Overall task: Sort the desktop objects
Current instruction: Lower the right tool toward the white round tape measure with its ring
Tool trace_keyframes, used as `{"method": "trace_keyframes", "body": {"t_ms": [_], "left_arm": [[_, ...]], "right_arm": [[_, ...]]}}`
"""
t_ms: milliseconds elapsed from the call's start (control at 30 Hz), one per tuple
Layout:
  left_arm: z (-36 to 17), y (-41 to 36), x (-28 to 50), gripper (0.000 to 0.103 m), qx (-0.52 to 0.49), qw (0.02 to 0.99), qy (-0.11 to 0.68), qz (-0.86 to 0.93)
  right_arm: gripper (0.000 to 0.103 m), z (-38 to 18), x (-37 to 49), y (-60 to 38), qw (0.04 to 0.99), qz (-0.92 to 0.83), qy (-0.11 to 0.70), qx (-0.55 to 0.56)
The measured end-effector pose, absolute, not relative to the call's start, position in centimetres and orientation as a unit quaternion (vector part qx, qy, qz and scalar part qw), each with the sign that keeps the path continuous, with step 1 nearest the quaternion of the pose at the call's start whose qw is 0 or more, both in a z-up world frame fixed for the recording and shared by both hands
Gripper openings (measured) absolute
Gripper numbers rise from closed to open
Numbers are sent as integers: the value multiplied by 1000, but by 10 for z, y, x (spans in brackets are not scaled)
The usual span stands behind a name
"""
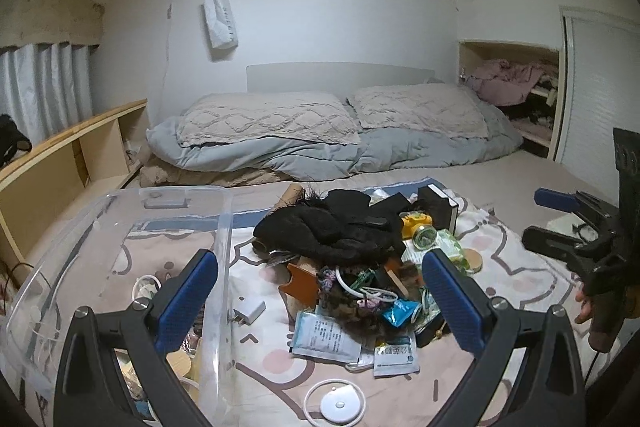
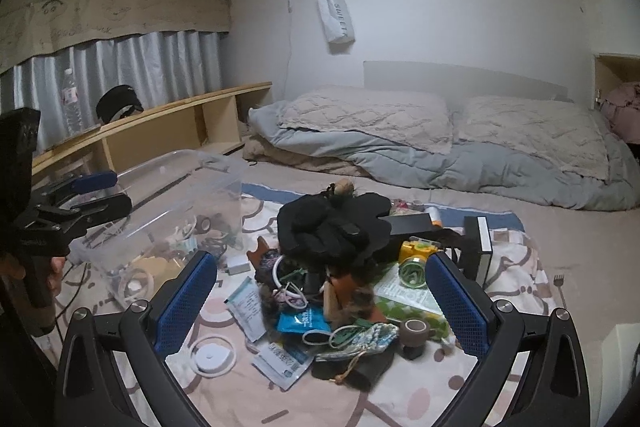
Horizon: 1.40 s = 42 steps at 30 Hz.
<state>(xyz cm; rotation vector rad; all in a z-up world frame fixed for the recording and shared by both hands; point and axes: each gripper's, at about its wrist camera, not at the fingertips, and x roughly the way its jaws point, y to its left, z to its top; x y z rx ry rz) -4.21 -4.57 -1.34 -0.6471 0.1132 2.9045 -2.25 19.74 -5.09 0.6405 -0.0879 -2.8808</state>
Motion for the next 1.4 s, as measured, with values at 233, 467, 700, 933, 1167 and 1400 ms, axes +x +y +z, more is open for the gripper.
{"method": "trace_keyframes", "body": {"t_ms": [233, 467, 700, 933, 1167, 1400], "left_arm": [[-23, -41, -35, 103, -230, 96, 63, 966], [-35, -44, -30, 103, -249, 107, 76, 960], [-41, -49, -25, 103, -253, 103, 101, 957], [-42, -55, -21, 103, -250, 107, 109, 956], [-40, -72, -25, 103, -253, 91, 91, 959], [-40, -94, -24, 103, -257, 78, 71, 961]], "right_arm": [[103, -79, -37, 170, 109, -958, 12, 265], [103, -115, -52, 143, 135, -936, 34, 323], [103, -163, -70, 114, 148, -897, 38, 414], [103, -194, -85, 82, 153, -871, 78, 460], [103, -218, -110, 46, 170, -834, 66, 521], [103, -240, -126, 7, 150, -815, 129, 545]]}}
